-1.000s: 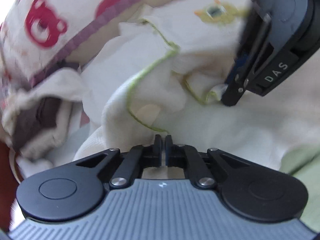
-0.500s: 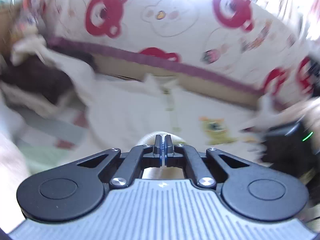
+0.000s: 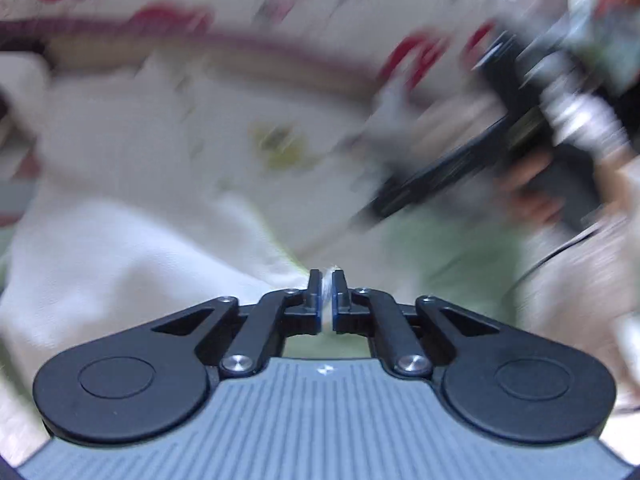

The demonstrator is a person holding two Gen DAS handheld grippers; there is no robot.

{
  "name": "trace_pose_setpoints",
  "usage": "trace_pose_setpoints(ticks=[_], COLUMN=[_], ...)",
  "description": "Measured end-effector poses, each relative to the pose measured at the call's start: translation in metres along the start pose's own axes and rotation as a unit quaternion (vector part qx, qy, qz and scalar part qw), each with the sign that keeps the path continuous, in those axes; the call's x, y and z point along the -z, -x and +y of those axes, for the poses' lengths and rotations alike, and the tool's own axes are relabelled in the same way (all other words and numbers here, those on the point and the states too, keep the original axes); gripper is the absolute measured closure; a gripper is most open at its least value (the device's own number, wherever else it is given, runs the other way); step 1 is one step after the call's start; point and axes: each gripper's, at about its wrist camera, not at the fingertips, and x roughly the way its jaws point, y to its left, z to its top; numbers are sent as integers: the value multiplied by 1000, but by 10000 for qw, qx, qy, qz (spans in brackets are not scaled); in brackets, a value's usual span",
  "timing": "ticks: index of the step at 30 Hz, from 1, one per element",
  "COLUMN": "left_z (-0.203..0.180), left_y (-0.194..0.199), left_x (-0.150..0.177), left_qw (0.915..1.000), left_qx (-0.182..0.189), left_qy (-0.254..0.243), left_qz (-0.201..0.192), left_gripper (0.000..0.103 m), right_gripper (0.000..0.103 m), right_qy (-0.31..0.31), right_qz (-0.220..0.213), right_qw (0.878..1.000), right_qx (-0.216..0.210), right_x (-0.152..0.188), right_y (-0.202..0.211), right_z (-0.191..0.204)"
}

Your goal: Fold clothes

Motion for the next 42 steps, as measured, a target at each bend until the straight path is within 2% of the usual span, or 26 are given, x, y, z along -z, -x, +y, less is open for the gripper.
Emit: trace_pose_setpoints(ticks=[1,2,3,5,7,9,11,13,14,15,16,17,19,22,25,27,29,31,33,34,35,36,38,40,42], left_z=[1,4,11,29,52,73,95,118,130,140,148,154,158,164,167,168,169,170,166,164,162,160,155,148,142], left_y=[-6,-9,-6,9,24,32,32,27,24,22,20,17,10,4,-5,-14,-22,-27,-25,-24,-23,-22,-20,-18,-13], left_x=[1,1,-1,-5,-10,-14,-13,-11,-9,-7,-6,-5,-7,-7,0,3,7,10,8,7,7,6,4,-1,-6], left_qw=[9997,9989,9978,9924,9843,9768,9700,9624,9578,9532,9502,9491,9542,9555,9527,9514,9501,9487,9528,9548,9567,9586,9622,9634,9644], left_qx=[-241,-432,-522,-691,-971,-1438,-1813,-1920,-1913,-1833,-1822,-1814,-1810,-1673,-1498,-1525,-1553,-1561,-1513,-1489,-1465,-1440,-1421,-1593,-1714], left_qy=[53,161,400,956,1378,1532,1611,1908,2110,2345,2446,2456,2135,1985,2062,2063,2063,2095,2003,1956,1910,1864,1755,1619,1533], left_qz=[62,81,-23,-362,-527,-421,-144,222,392,526,641,766,1058,1401,1656,1703,1749,1779,1707,1670,1634,1598,1524,1425,1305], left_gripper=[92,84,80,62,57,56,49,49,49,49,49,49,49,48,44,44,39,39,43,74,102,102,102,102,102], right_gripper=[45,45,45,45,41,41,41,41,41,57,91,96,96,96,96,96,96,93,84,69,63,59,57,52,51], right_qy=[-277,-557,-838,-1284,-1564,-1771,-1952,-2097,-2028,-1913,-1795,-1676,-1372,-802,-1016,-1157,-1170,-1239,-1337,-1391,-1453,-1499,-1658,-1838,-2009], right_qz=[72,161,256,531,797,1022,1151,1120,1075,1074,1089,1103,1122,1212,1515,1698,1738,1710,1662,1623,1528,1454,1309,1114,804], right_qw=[9995,9983,9961,9900,9842,9787,9737,9709,9728,9748,9764,9777,9809,9876,9824,9783,9777,9774,9770,9769,9775,9780,9774,9764,9758], right_qx=[108,46,-91,-240,-248,-199,-216,-270,-303,-391,-503,-615,-799,-593,-409,-270,-171,-121,-10,41,50,11,-99,-230,-306], right_x=[5,10,14,27,38,52,62,70,72,72,71,70,66,55,52,54,58,61,64,66,67,69,71,72,76], right_y=[0,-4,-8,-17,-28,-36,-46,-54,-56,-55,-54,-52,-43,-16,-12,-22,-35,-45,-51,-53,-53,-54,-56,-56,-56], right_z=[-14,-25,-34,-47,-53,-54,-56,-58,-56,-52,-47,-42,-31,-13,-21,-28,-30,-32,-32,-33,-34,-35,-39,-41,-40])
